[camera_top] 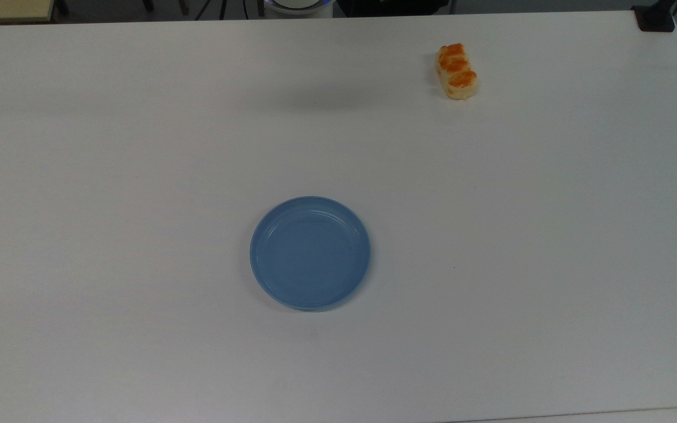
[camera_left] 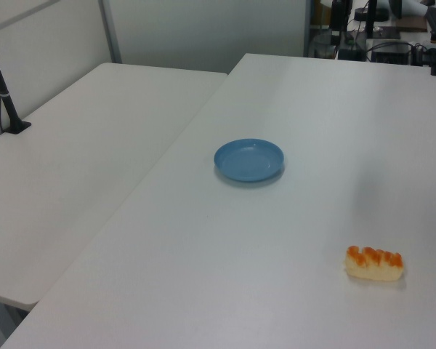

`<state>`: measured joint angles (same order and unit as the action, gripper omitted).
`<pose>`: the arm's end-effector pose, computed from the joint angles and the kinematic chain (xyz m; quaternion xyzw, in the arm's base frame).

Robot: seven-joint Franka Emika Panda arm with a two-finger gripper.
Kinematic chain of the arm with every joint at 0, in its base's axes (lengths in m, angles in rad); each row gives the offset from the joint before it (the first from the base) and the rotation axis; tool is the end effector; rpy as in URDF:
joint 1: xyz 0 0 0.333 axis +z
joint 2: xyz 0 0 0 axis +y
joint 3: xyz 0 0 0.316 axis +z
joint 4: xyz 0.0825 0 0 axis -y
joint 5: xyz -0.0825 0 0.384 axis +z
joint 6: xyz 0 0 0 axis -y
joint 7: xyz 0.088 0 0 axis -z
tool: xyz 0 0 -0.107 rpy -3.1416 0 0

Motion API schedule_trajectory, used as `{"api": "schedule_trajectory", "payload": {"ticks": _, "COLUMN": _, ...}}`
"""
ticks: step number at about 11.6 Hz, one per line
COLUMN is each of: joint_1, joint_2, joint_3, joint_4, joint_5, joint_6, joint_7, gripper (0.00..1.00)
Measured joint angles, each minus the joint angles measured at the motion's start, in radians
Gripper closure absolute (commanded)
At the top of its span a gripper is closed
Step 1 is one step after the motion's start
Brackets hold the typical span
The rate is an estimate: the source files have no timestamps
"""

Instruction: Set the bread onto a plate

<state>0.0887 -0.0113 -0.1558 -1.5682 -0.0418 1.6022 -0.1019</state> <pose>0.5530 -0.0420 0.6348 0.9994 0.0176 0.0208 0.0219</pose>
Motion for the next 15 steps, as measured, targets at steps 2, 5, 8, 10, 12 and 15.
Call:
{"api": "schedule_trajectory", "payload": {"ticks": 2, "joint_1": 0.000, "joint_2": 0.000, "joint_3": 0.000, "joint_4": 0.000, "joint_5": 0.000, "joint_6": 0.000, "joint_7": 0.000, "gripper": 0.00}}
{"api": "schedule_trajectory", "payload": {"ticks": 5, "joint_1": 0.001, "joint_2": 0.001, "joint_3": 0.001, "joint_4": -0.010, "joint_5": 0.000, "joint_6": 0.000, "joint_7": 0.000, "gripper": 0.00}}
{"api": "schedule_trajectory", "payload": {"ticks": 8, "joint_1": 0.005, "joint_2": 0.002, "joint_3": 0.019, "joint_4": -0.041, "joint_5": 0.016, "joint_6": 0.006, "joint_7": -0.001, "gripper": 0.00}}
{"api": "schedule_trajectory", "payload": {"ticks": 10, "joint_1": 0.006, "joint_2": 0.003, "joint_3": 0.065, "joint_4": -0.106, "joint_5": 0.029, "joint_6": 0.105, "joint_7": 0.041, "gripper": 0.00}}
{"api": "schedule_trajectory", "payload": {"ticks": 12, "joint_1": 0.008, "joint_2": 0.005, "joint_3": 0.133, "joint_4": -0.180, "joint_5": 0.031, "joint_6": 0.207, "joint_7": 0.184, "gripper": 0.00}}
{"api": "schedule_trajectory", "payload": {"ticks": 15, "joint_1": 0.012, "joint_2": 0.005, "joint_3": 0.254, "joint_4": -0.272, "joint_5": 0.031, "joint_6": 0.233, "joint_7": 0.285, "gripper": 0.00}}
